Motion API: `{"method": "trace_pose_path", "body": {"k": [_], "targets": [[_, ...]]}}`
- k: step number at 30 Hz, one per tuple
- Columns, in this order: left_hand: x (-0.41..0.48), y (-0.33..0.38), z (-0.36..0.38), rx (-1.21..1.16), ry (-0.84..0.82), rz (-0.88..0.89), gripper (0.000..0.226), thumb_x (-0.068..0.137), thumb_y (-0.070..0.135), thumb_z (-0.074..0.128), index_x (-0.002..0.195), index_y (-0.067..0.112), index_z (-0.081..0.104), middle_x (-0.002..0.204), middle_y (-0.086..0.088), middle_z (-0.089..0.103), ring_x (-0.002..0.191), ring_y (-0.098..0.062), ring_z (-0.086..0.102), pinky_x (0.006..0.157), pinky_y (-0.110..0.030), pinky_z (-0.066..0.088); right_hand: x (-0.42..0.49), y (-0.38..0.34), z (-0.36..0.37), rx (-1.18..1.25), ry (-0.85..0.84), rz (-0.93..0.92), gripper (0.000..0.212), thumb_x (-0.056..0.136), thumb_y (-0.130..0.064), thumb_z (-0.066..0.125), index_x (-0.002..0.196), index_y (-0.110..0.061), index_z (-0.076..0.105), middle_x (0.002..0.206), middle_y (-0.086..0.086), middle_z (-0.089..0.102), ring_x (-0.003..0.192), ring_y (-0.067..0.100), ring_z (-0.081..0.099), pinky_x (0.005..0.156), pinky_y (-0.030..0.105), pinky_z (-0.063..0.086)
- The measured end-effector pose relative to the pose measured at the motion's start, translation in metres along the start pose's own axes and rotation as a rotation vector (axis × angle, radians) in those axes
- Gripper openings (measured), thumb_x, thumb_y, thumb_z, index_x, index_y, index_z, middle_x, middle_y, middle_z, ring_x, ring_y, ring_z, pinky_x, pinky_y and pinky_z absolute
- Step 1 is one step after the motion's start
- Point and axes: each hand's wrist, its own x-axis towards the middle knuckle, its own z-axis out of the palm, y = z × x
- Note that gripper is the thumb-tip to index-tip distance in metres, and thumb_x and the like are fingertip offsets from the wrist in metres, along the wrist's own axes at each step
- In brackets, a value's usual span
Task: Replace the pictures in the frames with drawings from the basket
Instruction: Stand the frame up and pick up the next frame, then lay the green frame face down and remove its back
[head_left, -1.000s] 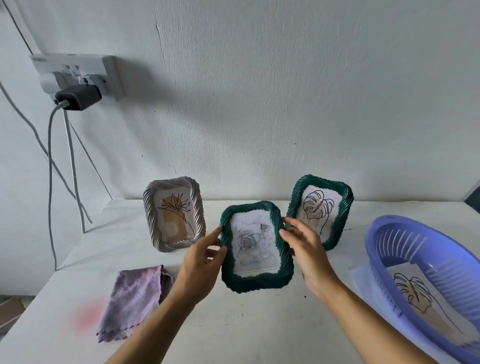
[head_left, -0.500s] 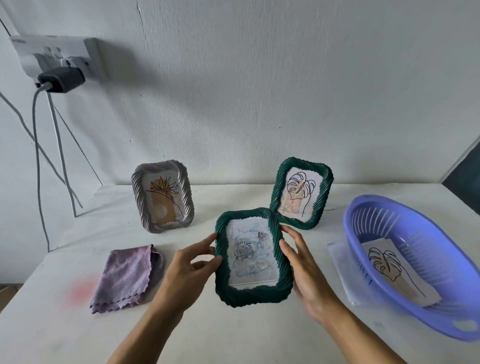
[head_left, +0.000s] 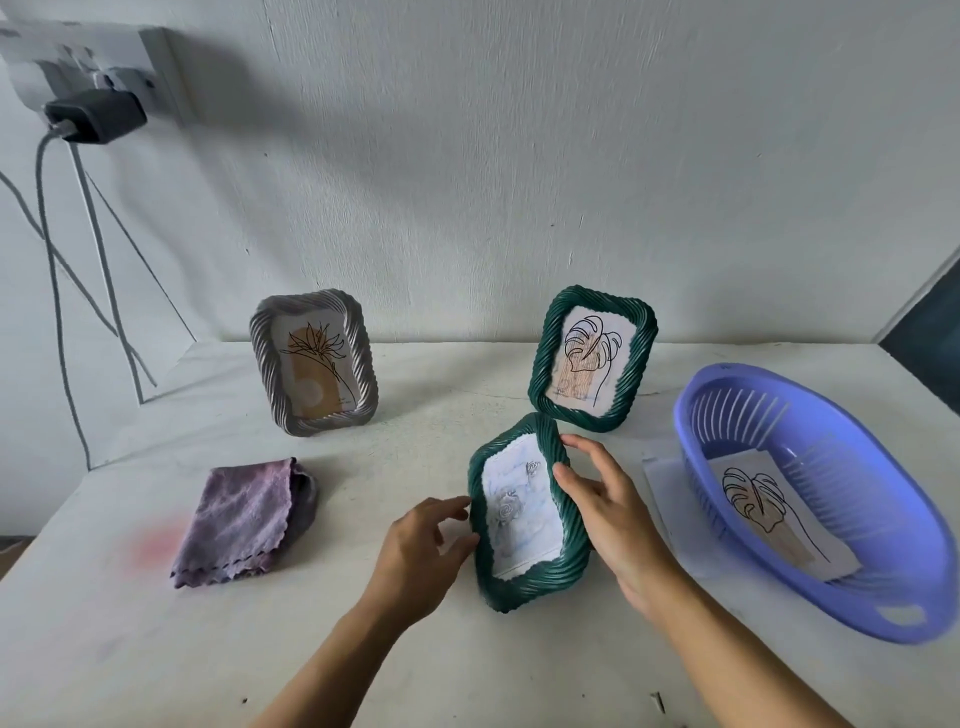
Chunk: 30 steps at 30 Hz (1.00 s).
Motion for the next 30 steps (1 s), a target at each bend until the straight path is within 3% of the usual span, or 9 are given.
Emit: {"method": "trace_pose_path", "body": {"k": [3, 5, 8, 11, 14, 18, 23, 26, 30], "targets": [[0.002, -0.002, 0.007, 0.039, 0.028, 0.051, 0.037, 0.088, 0.026, 0.075, 0.124, 0.027, 0.07, 0.1, 0.014, 0.069, 0.09, -0.008, 0.06, 0.083, -0.014, 0.037, 0.01, -0.005, 0.003, -0.086, -0.005, -0.045, 0.025, 0.096, -0.034, 0.062, 0.117, -0.046, 0.058, 0.064, -0.006, 0.054, 0.064, 0.015, 0.048, 0.061, 0.026, 0.039], [0.001, -0.001, 0.006, 0.087, 0.026, 0.069, 0.035, 0.092, 0.03, 0.071, 0.126, 0.029, 0.068, 0.105, 0.01, 0.068, 0.092, -0.014, 0.053, 0.087, -0.02, 0.035, 0.013, -0.014, 0.01, -0.145, -0.022, -0.067, 0.026, 0.094, -0.035, 0.063, 0.118, -0.044, 0.058, 0.063, -0.01, 0.055, 0.058, 0.008, 0.048, 0.056, 0.016, 0.038], [-0.002, -0.007, -0.001, 0.207, -0.025, 0.067, 0.038, 0.097, 0.04, 0.061, 0.135, 0.038, 0.06, 0.116, 0.007, 0.055, 0.094, -0.009, 0.037, 0.089, -0.02, 0.029, 0.012, -0.026, 0.025, -0.225, -0.086, -0.105, 0.03, 0.093, -0.042, 0.063, 0.121, -0.046, 0.054, 0.077, 0.008, 0.066, 0.067, 0.025, 0.058, 0.06, 0.024, 0.047], [-0.001, -0.015, -0.02, 0.2, -0.105, 0.03, 0.036, 0.099, 0.041, 0.056, 0.135, 0.048, 0.055, 0.115, 0.008, 0.052, 0.101, -0.011, 0.045, 0.091, -0.021, 0.033, 0.01, -0.029, 0.044, -0.298, -0.119, -0.132, 0.035, 0.093, -0.049, 0.06, 0.127, -0.044, 0.052, 0.087, 0.004, 0.071, 0.078, 0.025, 0.065, 0.071, 0.03, 0.052], [0.0, -0.003, -0.057, -0.149, -0.084, -0.057, 0.026, 0.102, 0.03, 0.054, 0.119, 0.048, 0.063, 0.109, 0.005, 0.069, 0.081, -0.01, 0.06, 0.075, -0.022, 0.046, 0.01, -0.027, 0.065, -0.313, -0.118, -0.164, 0.037, 0.093, -0.058, 0.056, 0.125, -0.041, 0.054, 0.089, -0.007, 0.068, 0.082, 0.01, 0.064, 0.076, 0.027, 0.051], [-0.004, 0.024, -0.102, -0.428, -0.109, -0.086, 0.038, 0.099, 0.042, 0.044, 0.132, 0.035, 0.06, 0.113, 0.012, 0.074, 0.095, -0.014, 0.067, 0.081, -0.026, 0.048, 0.007, -0.017, 0.089, -0.384, -0.154, -0.148, 0.063, 0.081, -0.085, 0.04, 0.123, -0.04, 0.056, 0.098, -0.007, 0.059, 0.092, 0.012, 0.061, 0.083, 0.031, 0.052], [0.003, 0.011, -0.103, -0.155, -0.015, -0.035, 0.045, 0.091, 0.025, 0.072, 0.134, 0.033, 0.062, 0.096, 0.019, 0.075, 0.085, -0.011, 0.067, 0.088, -0.029, 0.055, 0.002, -0.009, 0.096, -0.396, -0.197, -0.147, 0.069, 0.081, -0.086, 0.035, 0.132, -0.043, 0.052, 0.111, -0.013, 0.052, 0.111, 0.011, 0.055, 0.095, 0.033, 0.049], [0.008, 0.001, -0.095, -0.129, 0.029, -0.058, 0.042, 0.097, 0.014, 0.061, 0.132, 0.037, 0.062, 0.093, 0.017, 0.075, 0.084, -0.01, 0.068, 0.091, -0.039, 0.055, 0.003, 0.004, 0.09, -0.505, -0.246, -0.212, 0.063, 0.09, -0.075, 0.037, 0.144, -0.043, 0.044, 0.132, -0.014, 0.046, 0.126, 0.011, 0.043, 0.105, 0.033, 0.043], [0.012, -0.01, -0.084, -0.011, -0.016, -0.102, 0.036, 0.081, 0.053, 0.038, 0.107, 0.054, 0.064, 0.09, 0.022, 0.069, 0.091, -0.006, 0.063, 0.096, -0.051, 0.046, 0.006, 0.027, 0.078, -0.782, -0.193, -0.388, 0.06, 0.097, -0.068, 0.03, 0.148, -0.039, 0.042, 0.143, -0.016, 0.043, 0.127, 0.009, 0.043, 0.104, 0.037, 0.044]]}}
